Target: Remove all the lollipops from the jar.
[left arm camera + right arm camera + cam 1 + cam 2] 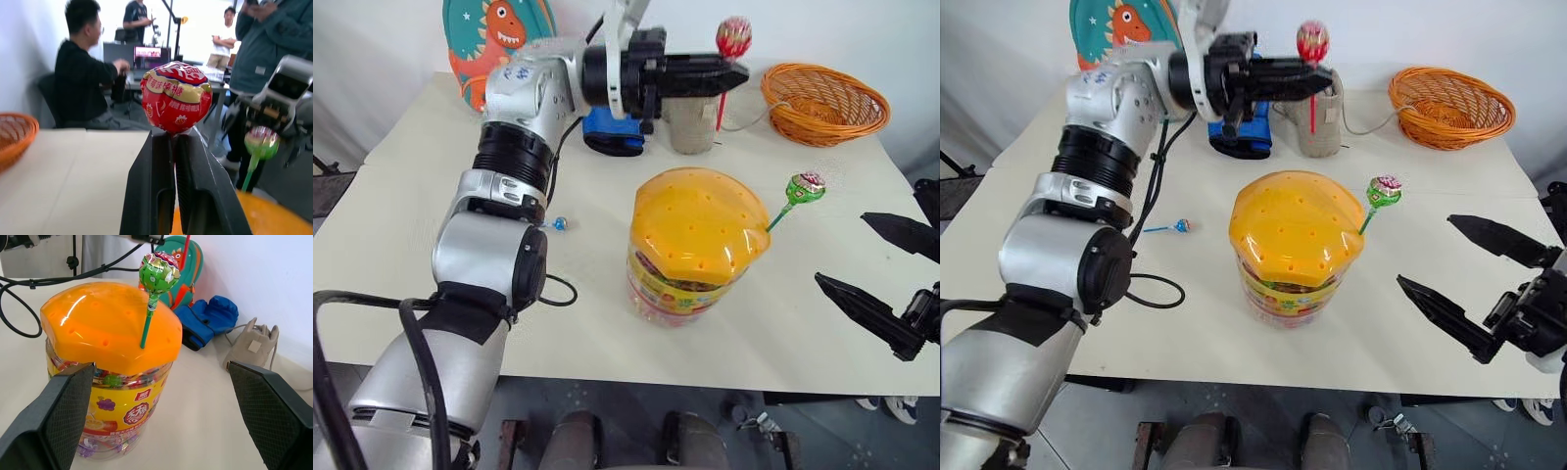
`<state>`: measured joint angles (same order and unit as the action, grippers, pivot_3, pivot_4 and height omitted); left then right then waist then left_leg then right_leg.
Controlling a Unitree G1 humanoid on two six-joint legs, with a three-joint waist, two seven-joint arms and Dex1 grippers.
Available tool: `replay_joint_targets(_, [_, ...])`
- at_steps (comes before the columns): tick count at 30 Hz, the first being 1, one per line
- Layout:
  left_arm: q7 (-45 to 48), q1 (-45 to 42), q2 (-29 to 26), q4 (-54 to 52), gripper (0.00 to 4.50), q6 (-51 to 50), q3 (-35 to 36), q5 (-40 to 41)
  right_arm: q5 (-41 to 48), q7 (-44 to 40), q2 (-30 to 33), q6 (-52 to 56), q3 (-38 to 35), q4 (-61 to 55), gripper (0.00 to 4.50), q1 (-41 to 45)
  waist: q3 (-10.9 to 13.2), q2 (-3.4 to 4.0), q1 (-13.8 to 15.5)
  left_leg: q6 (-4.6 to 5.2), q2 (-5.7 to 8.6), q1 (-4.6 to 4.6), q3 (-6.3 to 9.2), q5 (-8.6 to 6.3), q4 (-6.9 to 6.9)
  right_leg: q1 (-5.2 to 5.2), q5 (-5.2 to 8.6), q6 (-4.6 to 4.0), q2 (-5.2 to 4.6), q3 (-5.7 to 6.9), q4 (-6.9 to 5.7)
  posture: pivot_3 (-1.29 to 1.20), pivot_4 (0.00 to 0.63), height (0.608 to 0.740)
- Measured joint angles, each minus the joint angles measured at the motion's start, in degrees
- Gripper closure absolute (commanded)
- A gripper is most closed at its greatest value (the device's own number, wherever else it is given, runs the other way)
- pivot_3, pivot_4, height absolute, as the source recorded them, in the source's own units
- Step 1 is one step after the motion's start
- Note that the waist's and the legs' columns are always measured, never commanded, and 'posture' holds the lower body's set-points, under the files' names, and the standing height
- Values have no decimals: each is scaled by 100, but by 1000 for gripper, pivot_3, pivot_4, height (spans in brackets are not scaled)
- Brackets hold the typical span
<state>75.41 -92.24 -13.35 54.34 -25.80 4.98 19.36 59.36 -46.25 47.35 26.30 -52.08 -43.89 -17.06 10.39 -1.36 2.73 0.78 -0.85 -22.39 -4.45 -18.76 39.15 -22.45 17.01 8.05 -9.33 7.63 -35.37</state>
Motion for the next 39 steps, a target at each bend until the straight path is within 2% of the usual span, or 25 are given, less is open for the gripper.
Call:
replay_joint_targets(3, [-360, 0, -115, 7, 4470, -74, 22, -46, -2, -36, 69, 0, 0, 46, 0, 48, 0, 0, -1, 0, 0, 0, 0, 0, 0, -1, 0, 0, 0, 0, 0, 0, 150, 740])
replay_joint_targets(6, [-560, 55, -527, 31, 4470, -100, -187, -362, 1, -61, 81, 6, -9, 60, 0, 13, 0, 1, -27, 0, 0, 3, -3, 0, -3, -2, 0, 0, 1, -2, -1, 0, 150, 740])
replay_joint_targets(11, [-468, 986, -1382, -255, 4470, -304, -700, -894, 5, -88, 81, 15, -50, 78, 0, -164, -1, 2, -104, -1, -1, 6, -4, 1, -5, -2, 0, 0, 1, -4, -6, 0, 150, 740])
replay_joint_targets(18, [-329, 2637, -2376, -1879, 4470, -1059, -1360, -1326, -12, -150, 132, 13, 28, 183, 0, -115, 5, -8, -121, -1, -2, 3, -3, 0, -1, -2, 0, 0, 0, -6, -5, 0, 150, 740])
replay_joint_targets(22, [-330, 3534, -2629, -2647, 4470, -1601, -1660, -1400, -66, -214, 199, 13, 141, 339, 0, 39, 5, -8, -105, -1, -3, 2, 0, 0, 3, -1, 0, 0, 0, -5, -9, 0, 150, 740])
replay_joint_targets(25, [-314, 3818, -2794, -3151, 4470, -1931, -1779, -1396, -94, -257, 244, 14, 212, 373, 0, 94, 7, -11, -98, -1, -3, 1, 2, 0, 4, -1, 0, 0, 0, -4, -8, 0, 150, 740])
replay_joint_targets(29, [-284, 3918, -2962, -3515, 3513, -2122, -1810, -1384, -103, -306, 266, 20, 216, 383, 0, 108, 7, -10, -105, -1, -3, 3, -1, 0, 4, 0, 0, 0, 0, -6, -9, 0, 150, 740])
replay_joint_targets(37, [-243, 3984, -3057, -3576, 1035, -2027, -1880, -1349, -100, -314, 362, 150, 144, 388, 0, 79, 7, -10, -108, -1, -3, 3, -2, 0, 4, -1, 0, 0, 0, -6, -10, 0, 150, 740])
replay_joint_targets(39, [-201, 3983, -3112, -3577, 561, -1967, -1849, -1303, -100, -312, 374, 188, 29, 388, 0, 49, 7, -10, -109, -1, -3, 3, -2, 0, 4, -1, 0, -1, 0, -6, -10, 0, 150, 740])
